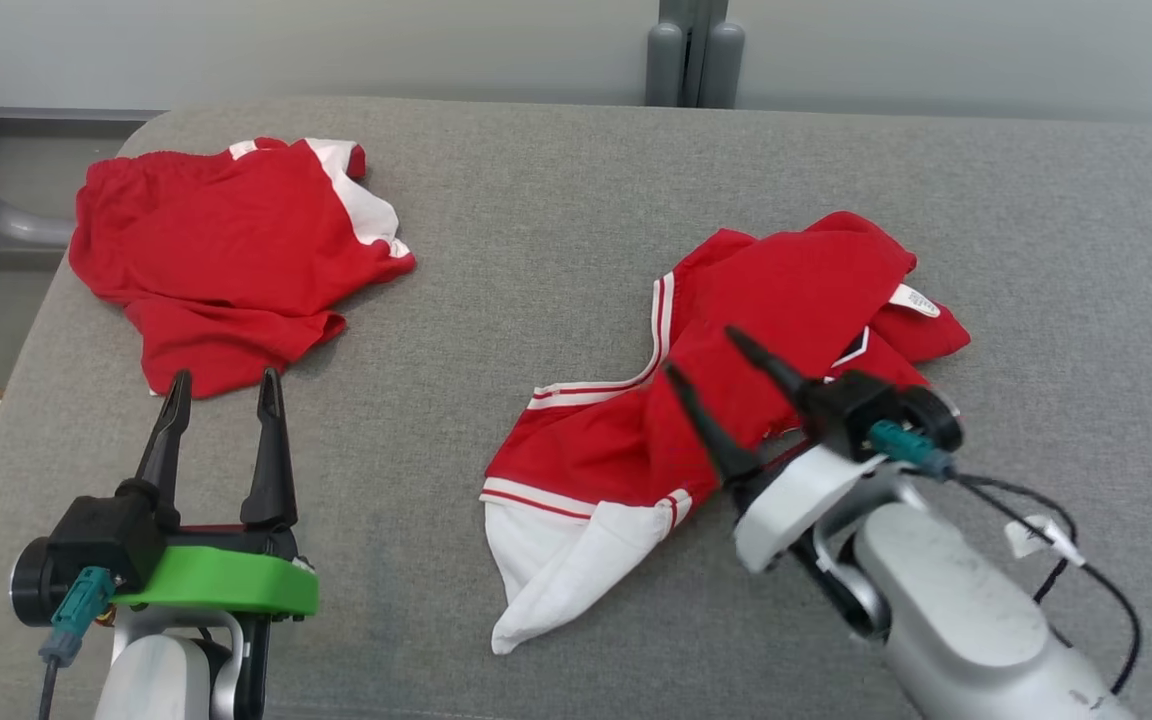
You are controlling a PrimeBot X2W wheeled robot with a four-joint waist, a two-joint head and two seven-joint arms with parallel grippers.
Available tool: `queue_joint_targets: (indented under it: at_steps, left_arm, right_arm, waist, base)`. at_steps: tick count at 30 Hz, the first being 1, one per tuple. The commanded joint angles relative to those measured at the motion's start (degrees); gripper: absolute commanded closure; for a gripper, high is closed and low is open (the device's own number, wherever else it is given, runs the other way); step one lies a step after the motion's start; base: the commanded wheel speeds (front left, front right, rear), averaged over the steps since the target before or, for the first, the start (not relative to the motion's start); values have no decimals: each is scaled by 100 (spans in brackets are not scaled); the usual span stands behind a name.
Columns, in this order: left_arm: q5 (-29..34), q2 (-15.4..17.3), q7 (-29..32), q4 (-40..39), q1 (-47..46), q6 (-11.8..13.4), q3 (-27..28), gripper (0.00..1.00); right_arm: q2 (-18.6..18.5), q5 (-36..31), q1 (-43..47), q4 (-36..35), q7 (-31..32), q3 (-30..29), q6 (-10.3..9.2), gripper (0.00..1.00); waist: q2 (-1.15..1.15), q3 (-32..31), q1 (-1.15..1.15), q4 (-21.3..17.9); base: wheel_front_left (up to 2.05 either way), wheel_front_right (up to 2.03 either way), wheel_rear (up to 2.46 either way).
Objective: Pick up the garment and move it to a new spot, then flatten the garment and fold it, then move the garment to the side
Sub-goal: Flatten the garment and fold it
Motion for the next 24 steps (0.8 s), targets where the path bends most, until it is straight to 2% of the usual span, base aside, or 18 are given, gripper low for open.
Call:
queue_joint_targets:
  at_steps: [1, 6, 10, 16, 24]
  left_arm:
    - [74, 2, -3, -24, 41, -17, 12, 0]
    - [47, -5, -3, -66, -45, -17, -46, 0]
    - [13, -6, -3, -77, -143, -17, -76, 0]
    - [-10, -16, -4, -67, -277, -17, -142, 0]
    - [-68, -40, -3, -55, -460, -17, -262, 0]
  right_arm:
    - [-72, -109, -107, -80, -17, -247, -8, 0]
    - [-435, -471, -418, 21, -17, -1164, -8, 0]
    - [-624, -666, -817, 406, -17, -1588, -8, 0]
    - [-789, -607, -1449, 1323, 3, -1838, -8, 0]
    - [-787, -321, -2151, 2608, 297, -1743, -8, 0]
  waist:
    - [0, 33, 0, -50]
    - [0, 213, 0, -77]
    - [0, 388, 0, -60]
    - [0, 597, 0, -11]
    - [0, 849, 0, 111]
  base:
    - [0, 0, 0]
    - [0, 0, 0]
    - [0, 0, 0]
    - [0, 0, 0]
    - [0, 0, 0]
